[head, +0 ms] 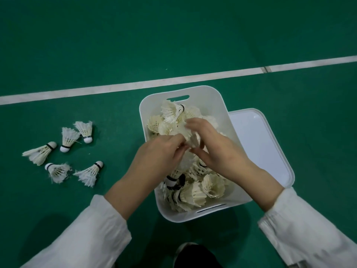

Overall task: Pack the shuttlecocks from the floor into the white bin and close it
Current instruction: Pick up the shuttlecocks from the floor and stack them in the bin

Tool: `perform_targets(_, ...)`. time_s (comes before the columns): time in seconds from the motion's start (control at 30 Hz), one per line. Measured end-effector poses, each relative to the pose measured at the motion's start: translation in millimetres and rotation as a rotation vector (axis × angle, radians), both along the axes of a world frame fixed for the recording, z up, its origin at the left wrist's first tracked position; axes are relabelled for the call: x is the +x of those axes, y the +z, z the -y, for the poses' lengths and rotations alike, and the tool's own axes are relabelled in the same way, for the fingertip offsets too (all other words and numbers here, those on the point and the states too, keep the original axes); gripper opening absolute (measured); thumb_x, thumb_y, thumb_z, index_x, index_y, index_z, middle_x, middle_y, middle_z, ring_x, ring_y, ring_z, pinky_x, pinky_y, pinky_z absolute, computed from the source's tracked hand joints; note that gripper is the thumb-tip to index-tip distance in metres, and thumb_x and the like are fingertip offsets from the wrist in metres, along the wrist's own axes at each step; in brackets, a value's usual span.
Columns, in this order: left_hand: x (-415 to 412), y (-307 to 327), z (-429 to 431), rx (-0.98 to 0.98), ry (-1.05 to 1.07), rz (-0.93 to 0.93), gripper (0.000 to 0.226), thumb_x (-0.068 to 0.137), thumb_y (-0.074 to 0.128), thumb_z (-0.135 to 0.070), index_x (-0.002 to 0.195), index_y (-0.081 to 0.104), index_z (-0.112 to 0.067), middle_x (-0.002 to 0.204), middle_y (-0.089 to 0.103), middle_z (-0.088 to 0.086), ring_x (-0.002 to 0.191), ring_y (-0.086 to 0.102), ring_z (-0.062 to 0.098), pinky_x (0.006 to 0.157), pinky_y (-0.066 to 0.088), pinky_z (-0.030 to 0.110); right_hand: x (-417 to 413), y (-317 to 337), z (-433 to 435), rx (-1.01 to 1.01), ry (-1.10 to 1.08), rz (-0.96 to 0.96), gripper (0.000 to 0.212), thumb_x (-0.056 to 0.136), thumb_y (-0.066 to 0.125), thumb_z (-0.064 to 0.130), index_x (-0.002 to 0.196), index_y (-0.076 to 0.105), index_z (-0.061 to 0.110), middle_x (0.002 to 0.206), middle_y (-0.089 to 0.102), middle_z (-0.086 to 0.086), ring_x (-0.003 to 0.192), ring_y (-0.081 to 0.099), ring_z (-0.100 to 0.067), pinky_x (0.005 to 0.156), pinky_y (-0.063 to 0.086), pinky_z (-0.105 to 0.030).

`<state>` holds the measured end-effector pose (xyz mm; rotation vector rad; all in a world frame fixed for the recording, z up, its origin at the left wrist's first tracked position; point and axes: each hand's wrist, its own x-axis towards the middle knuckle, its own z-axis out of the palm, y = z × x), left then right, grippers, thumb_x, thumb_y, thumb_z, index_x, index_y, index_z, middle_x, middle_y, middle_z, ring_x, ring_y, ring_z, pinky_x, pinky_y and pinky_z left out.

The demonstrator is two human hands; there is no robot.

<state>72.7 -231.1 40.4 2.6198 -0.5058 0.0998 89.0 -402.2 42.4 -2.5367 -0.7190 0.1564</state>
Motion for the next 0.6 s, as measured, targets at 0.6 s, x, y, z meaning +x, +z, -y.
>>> perform_targets(0.6,-5.1,-12.3,-44.6,-0.039,-0.096,-0.282,0.039,0.080,0.060,-0.045,0.104,0.059,-0.014,0.101,0.046,-0.004,0.095,0.041,0.009,0.084,0.041,0.024,52.8,-43.2,-13.2,-0.110,-0.351,-0.138,0.023,0.093,0.054,0.026,0.092,0.067,0.007,0.090,0.064,-0.005,0.082,0.058,-0.021,0.070,0.042,-0.028)
